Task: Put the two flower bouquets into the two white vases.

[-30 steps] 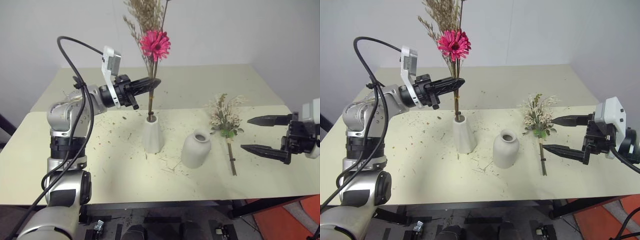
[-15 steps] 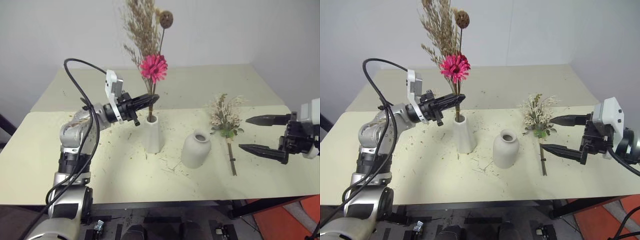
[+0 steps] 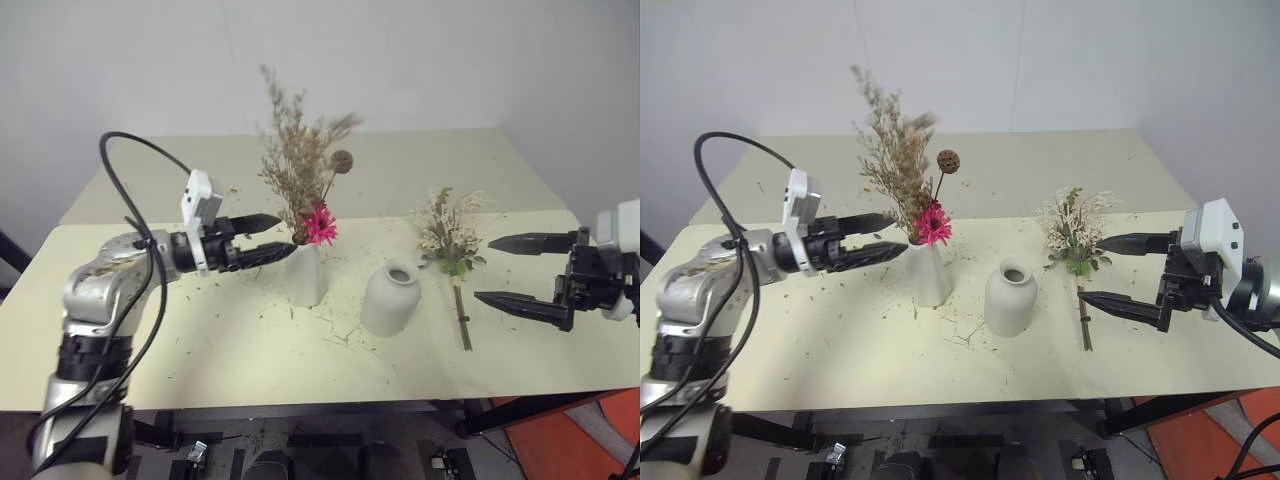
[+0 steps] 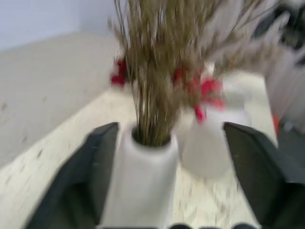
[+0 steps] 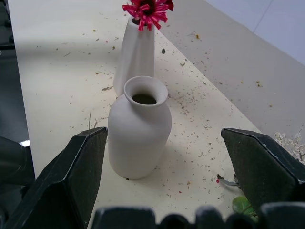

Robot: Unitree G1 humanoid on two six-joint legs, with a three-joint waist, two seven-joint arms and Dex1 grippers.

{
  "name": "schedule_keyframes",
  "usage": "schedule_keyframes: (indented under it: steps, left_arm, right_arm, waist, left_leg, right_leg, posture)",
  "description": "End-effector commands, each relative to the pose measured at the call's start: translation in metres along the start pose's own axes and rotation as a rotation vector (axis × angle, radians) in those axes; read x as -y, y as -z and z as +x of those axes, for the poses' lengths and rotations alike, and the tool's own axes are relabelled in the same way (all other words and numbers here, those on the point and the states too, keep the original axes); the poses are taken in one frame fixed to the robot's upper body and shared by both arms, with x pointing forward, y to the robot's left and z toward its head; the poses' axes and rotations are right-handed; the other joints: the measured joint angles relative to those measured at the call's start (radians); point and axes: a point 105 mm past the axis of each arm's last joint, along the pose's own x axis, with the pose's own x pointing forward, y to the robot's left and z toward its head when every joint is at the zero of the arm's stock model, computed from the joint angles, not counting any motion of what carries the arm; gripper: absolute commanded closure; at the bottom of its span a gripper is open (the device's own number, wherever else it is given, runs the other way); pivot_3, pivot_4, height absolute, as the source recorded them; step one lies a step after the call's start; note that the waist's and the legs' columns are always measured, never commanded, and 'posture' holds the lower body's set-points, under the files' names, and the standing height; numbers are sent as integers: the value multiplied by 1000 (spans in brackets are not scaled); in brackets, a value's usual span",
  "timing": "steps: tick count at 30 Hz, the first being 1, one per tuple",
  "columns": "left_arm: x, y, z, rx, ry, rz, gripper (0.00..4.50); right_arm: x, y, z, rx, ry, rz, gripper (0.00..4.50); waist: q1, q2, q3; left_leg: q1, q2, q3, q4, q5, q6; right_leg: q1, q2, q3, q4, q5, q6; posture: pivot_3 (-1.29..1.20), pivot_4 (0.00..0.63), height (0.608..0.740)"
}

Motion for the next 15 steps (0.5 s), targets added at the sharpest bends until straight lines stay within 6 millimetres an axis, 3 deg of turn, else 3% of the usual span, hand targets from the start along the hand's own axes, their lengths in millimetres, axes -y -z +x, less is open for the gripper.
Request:
schedule_keyframes:
  steps: [1,7,15]
  left_arm:
    - [3,-7,-21,-67,-19,46,658]
    - [19,-11,-46,-148,88,132,658]
    - [32,-25,-48,-109,261,220,658]
  right_arm:
    - [9,9,-1,-97,51,22,0]
    - [19,38,7,-273,158,285,0]
    - [53,79,35,-549,447,680,0]
  waist:
    - [1,0,0]
    - [2,0,0]
    - [-7,1,0]
  left_leg:
    - [0,0,0,0,0,0]
    - [0,0,0,-1,0,0]
    - [0,1,1,-1,0,0]
  right_leg:
    - [0,0,0,0,0,0]
    - [0,0,0,0,0,-1]
    - [-1,0,0,-1,0,-2]
  posture:
    - [0,150,740]
    - [0,150,740]
    - [0,150,740]
